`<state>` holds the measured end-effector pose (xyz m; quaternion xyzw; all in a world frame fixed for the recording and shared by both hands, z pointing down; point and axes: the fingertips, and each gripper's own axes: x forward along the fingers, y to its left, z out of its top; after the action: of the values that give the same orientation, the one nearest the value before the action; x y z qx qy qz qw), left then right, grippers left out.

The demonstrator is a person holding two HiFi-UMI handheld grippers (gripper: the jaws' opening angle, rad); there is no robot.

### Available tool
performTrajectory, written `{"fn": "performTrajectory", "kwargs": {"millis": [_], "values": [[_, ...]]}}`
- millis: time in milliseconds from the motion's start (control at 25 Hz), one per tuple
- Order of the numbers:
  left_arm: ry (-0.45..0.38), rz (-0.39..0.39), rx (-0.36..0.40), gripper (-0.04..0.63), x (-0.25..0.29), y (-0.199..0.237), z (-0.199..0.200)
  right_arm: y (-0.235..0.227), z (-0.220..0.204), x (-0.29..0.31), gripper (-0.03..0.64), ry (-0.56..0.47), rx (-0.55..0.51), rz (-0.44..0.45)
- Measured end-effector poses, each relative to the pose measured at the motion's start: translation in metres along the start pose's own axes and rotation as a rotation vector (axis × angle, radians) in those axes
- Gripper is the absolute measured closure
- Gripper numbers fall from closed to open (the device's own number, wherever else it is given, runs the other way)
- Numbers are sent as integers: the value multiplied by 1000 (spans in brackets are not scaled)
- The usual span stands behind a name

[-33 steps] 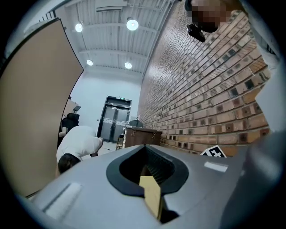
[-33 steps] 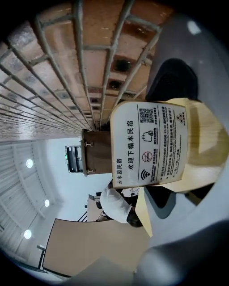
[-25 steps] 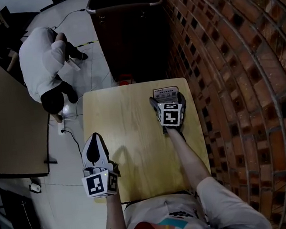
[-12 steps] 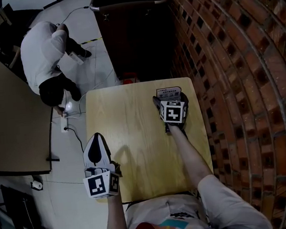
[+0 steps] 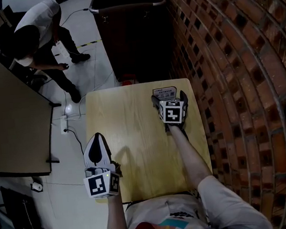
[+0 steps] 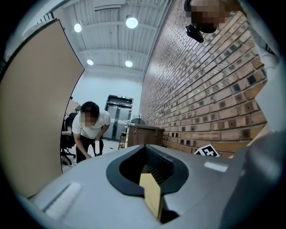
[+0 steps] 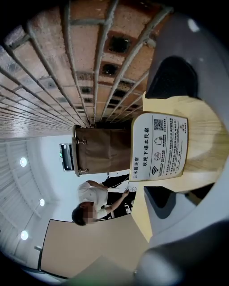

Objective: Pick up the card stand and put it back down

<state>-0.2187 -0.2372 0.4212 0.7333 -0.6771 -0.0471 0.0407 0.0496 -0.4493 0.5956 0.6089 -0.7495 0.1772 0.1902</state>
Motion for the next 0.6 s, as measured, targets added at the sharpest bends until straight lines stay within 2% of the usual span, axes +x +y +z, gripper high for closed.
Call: {"fn": "performTrajectory", "kwargs": {"millis": [120, 160, 280, 320, 360, 440, 600], "values": [[-4, -13, 2, 591, -3, -3, 2, 2, 2, -18, 44, -22, 33, 12], [-12, -7, -1, 590, -2, -3, 5, 3, 3, -28, 94, -35, 42, 21], [-26, -11, -3, 591, -2, -9, 11, 4, 13, -63, 403, -107, 28, 13], [-26, -21, 0, 591, -3, -13, 11, 4, 17, -76, 494, -136, 15, 9], [-25, -35, 3, 591, -4, -17, 10, 5, 20, -88, 546, -163, 7, 9], [-29, -61, 5, 591, -7, -24, 12, 7, 28, -113, 617, -214, 9, 22], [-42, -92, 16, 590, -13, -37, 18, 16, 47, -166, 617, -322, 63, 100]]}}
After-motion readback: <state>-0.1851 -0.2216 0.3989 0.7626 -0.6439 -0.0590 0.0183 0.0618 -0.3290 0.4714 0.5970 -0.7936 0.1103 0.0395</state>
